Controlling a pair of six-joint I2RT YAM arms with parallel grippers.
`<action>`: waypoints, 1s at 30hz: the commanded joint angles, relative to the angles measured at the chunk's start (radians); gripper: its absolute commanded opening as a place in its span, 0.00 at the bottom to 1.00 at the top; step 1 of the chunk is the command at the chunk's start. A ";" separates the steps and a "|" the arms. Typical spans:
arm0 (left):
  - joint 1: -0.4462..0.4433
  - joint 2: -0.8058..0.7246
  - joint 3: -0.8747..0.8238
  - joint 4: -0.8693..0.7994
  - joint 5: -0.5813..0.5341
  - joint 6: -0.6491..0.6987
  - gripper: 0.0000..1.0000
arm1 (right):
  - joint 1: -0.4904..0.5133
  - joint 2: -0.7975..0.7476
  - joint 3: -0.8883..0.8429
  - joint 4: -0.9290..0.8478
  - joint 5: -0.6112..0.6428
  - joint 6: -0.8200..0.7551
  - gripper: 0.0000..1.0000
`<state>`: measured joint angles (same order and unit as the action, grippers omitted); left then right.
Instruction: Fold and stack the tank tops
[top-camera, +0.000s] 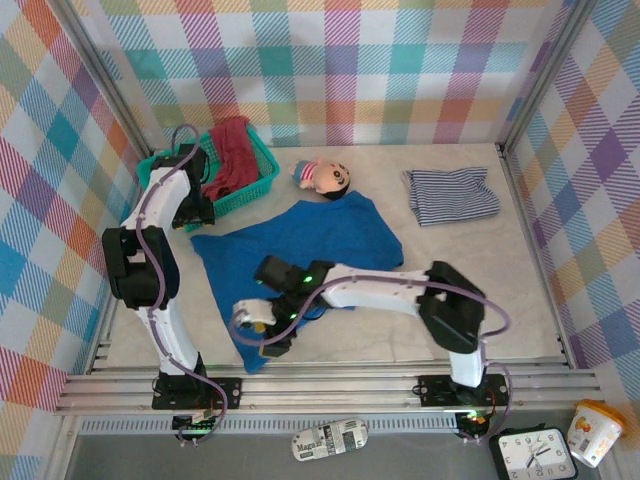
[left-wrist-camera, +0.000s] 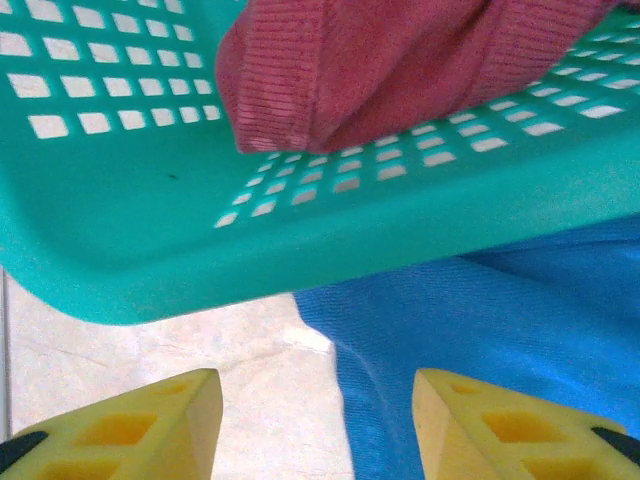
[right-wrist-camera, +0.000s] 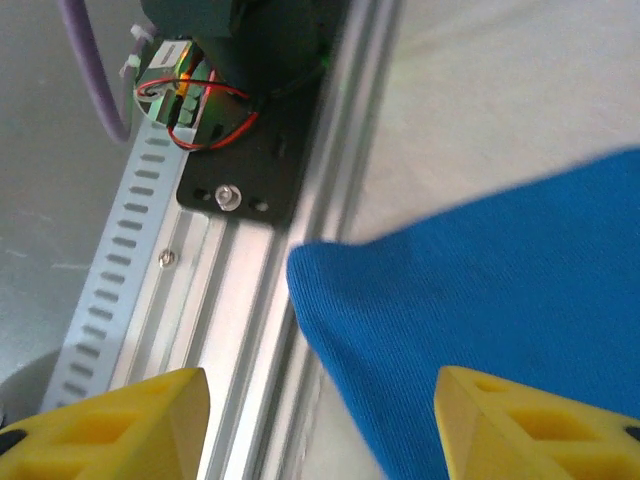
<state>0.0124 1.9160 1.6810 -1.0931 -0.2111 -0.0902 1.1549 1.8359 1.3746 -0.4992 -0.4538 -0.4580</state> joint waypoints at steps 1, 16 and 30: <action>-0.021 -0.100 -0.007 -0.048 0.132 -0.034 0.55 | -0.112 -0.169 -0.104 0.011 0.013 0.124 0.62; -0.235 -0.285 -0.587 0.205 0.461 -0.288 0.56 | -0.436 -0.203 -0.398 0.001 0.137 0.426 0.43; -0.218 -0.143 -0.584 0.186 0.265 -0.210 0.56 | -0.444 -0.139 -0.475 -0.080 0.165 0.676 0.36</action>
<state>-0.2180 1.7454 1.0645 -0.8970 0.0975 -0.3283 0.7128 1.6863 0.9192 -0.5369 -0.2958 0.1364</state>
